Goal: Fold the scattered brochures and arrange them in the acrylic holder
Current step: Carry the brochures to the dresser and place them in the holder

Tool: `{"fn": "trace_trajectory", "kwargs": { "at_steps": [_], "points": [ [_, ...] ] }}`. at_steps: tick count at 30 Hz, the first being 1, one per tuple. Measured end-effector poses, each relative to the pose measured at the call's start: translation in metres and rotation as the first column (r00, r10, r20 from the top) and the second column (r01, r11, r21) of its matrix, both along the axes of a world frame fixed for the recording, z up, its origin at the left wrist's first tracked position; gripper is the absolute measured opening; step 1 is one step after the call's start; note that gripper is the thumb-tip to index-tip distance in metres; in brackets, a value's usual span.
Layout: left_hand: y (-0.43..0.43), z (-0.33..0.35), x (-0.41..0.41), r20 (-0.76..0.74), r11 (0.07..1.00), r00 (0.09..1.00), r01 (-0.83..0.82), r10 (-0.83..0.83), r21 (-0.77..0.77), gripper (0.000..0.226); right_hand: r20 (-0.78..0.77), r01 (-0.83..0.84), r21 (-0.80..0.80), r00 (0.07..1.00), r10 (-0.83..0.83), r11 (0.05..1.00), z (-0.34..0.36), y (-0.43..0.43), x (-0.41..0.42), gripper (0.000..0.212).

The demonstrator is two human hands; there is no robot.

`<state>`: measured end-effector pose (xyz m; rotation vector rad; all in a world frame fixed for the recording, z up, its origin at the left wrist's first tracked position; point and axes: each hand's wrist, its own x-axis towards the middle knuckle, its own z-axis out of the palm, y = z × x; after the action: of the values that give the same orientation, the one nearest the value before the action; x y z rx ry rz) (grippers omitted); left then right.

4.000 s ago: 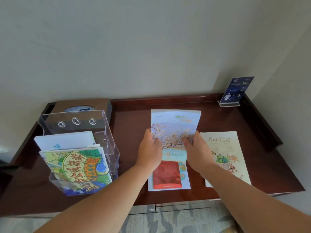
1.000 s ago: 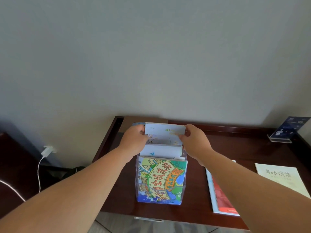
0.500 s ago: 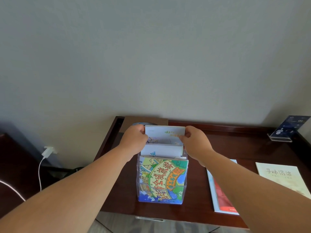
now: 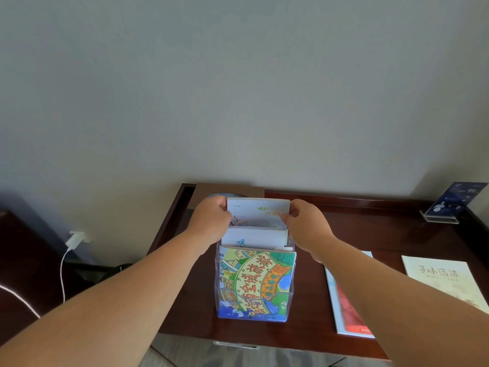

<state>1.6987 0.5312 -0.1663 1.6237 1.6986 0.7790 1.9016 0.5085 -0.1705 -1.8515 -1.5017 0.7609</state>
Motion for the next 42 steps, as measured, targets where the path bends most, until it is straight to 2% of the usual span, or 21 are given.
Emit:
{"fn": "trace_trajectory", "kwargs": {
  "at_steps": [6,8,10,13,19,23,26,30,33,37,40,42],
  "points": [
    [-0.001,0.006,0.003,0.101,0.998,0.994,-0.036,0.032,0.043,0.034,-0.020,-0.011,0.013,1.000,0.011,1.000,0.001,-0.001,0.003,0.015],
    [0.000,0.016,0.008,0.137,0.985,0.987,-0.107,0.088,0.136,0.040,-0.042,-0.007,0.026,0.999,0.008,1.000,0.005,-0.003,0.006,0.016],
    [0.001,0.028,0.018,0.110,0.954,0.990,-0.119,0.092,0.276,0.037,-0.067,0.015,0.043,0.998,-0.012,0.999,0.011,-0.006,0.012,0.021],
    [0.000,0.044,0.042,0.106,0.925,0.994,-0.021,-0.021,0.380,0.032,-0.066,0.057,0.077,0.996,-0.051,0.995,0.019,-0.012,0.023,0.027],
    [-0.012,0.049,0.105,0.102,0.909,0.975,0.142,-0.196,0.391,0.030,-0.068,0.152,0.109,0.987,-0.146,0.982,0.031,-0.033,0.050,0.024],
    [-0.028,0.039,0.144,0.103,0.902,0.943,0.267,-0.317,0.339,0.032,-0.016,0.207,0.096,0.978,-0.207,0.974,0.031,-0.057,0.083,0.023],
    [-0.044,0.023,0.174,0.049,0.887,0.918,0.366,-0.394,0.282,0.034,0.051,0.244,0.067,0.968,-0.248,0.967,0.026,-0.073,0.115,0.025],
    [-0.056,-0.010,0.208,-0.059,0.878,0.881,0.473,-0.470,0.069,0.038,0.112,0.268,-0.029,0.958,-0.264,0.963,0.008,-0.085,0.161,0.031],
    [-0.059,-0.036,0.225,-0.072,0.895,0.895,0.429,-0.439,-0.122,0.036,0.135,0.267,-0.136,0.959,-0.249,0.954,-0.013,-0.091,0.192,0.031],
    [-0.062,-0.074,0.242,-0.069,0.909,0.946,0.283,-0.318,-0.305,0.038,0.149,0.241,-0.280,0.967,-0.205,0.929,-0.047,-0.094,0.224,0.029],
    [-0.067,-0.099,0.252,-0.048,0.904,0.977,0.172,-0.207,-0.391,0.037,0.084,0.170,-0.400,0.985,-0.149,0.901,-0.078,-0.089,0.236,0.026],
    [-0.072,-0.113,0.258,0.009,0.885,0.992,0.116,-0.126,-0.451,0.034,-0.038,0.129,-0.466,0.986,-0.165,0.875,-0.097,-0.086,0.237,0.022]
  ]
}}
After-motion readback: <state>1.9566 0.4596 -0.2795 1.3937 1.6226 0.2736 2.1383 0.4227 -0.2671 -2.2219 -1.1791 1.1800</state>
